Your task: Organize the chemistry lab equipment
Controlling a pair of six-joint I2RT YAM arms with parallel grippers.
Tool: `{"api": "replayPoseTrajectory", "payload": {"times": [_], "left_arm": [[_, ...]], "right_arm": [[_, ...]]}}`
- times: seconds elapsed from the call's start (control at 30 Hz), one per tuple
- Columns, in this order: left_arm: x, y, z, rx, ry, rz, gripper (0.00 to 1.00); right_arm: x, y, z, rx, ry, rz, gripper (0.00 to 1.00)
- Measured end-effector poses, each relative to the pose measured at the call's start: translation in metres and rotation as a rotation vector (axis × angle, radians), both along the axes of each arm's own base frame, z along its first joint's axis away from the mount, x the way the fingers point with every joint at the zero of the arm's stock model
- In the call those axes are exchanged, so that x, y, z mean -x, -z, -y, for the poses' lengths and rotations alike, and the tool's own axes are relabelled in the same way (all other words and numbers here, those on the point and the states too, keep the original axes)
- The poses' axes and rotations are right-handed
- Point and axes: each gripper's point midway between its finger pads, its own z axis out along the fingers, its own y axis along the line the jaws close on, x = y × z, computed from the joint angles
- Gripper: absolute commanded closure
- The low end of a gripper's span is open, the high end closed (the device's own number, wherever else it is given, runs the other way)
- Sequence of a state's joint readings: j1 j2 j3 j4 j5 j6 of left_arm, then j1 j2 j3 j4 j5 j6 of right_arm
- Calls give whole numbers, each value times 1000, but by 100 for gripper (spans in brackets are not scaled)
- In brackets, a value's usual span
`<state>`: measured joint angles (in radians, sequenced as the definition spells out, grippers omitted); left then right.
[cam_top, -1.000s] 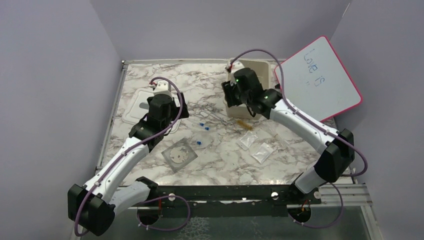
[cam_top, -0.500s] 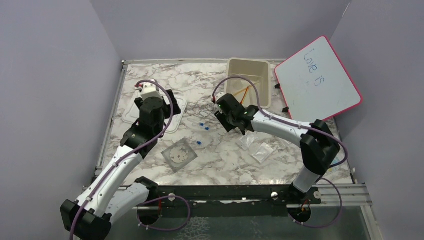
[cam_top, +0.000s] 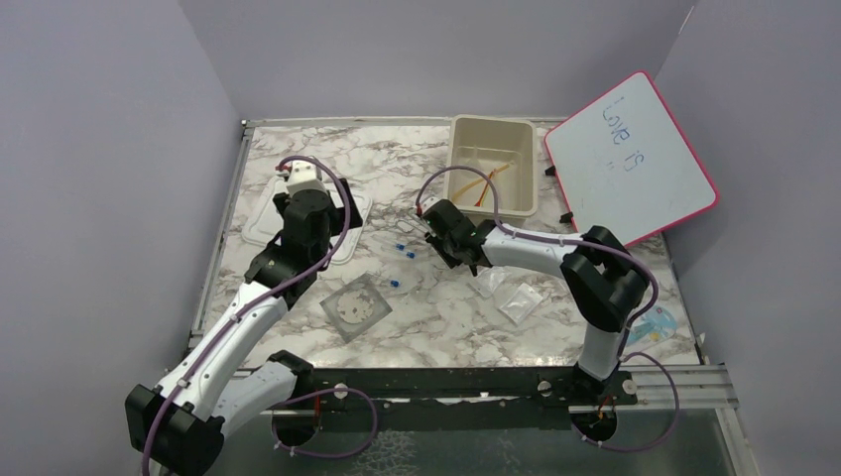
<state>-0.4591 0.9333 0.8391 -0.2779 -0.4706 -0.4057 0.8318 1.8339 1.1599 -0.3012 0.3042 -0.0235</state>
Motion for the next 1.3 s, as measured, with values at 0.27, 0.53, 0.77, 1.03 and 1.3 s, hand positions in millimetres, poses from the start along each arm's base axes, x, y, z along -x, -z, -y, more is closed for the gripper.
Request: {"api": "replayPoseTrajectory", "payload": {"times": [0.27,0.53,0.77,1.03,1.3], "left_arm": [[-2,8,8,0,37,-28,9],[-2,10,12,3,57,-36,9],[-3,14,14,2,67,-49,9],[-3,15,17,7,78,-54,9],[-3,16,17,7,80,-55,9]], "right_arm": [[-1,13,-4,-3,-13,-10,78],[11,15,-13,-54,-35,-72,89],[35,16,-16,-126,33,-184,88],[75,18,-15,-138,47,-287,67],[72,8,-15,-142,96,-277,59]]}}
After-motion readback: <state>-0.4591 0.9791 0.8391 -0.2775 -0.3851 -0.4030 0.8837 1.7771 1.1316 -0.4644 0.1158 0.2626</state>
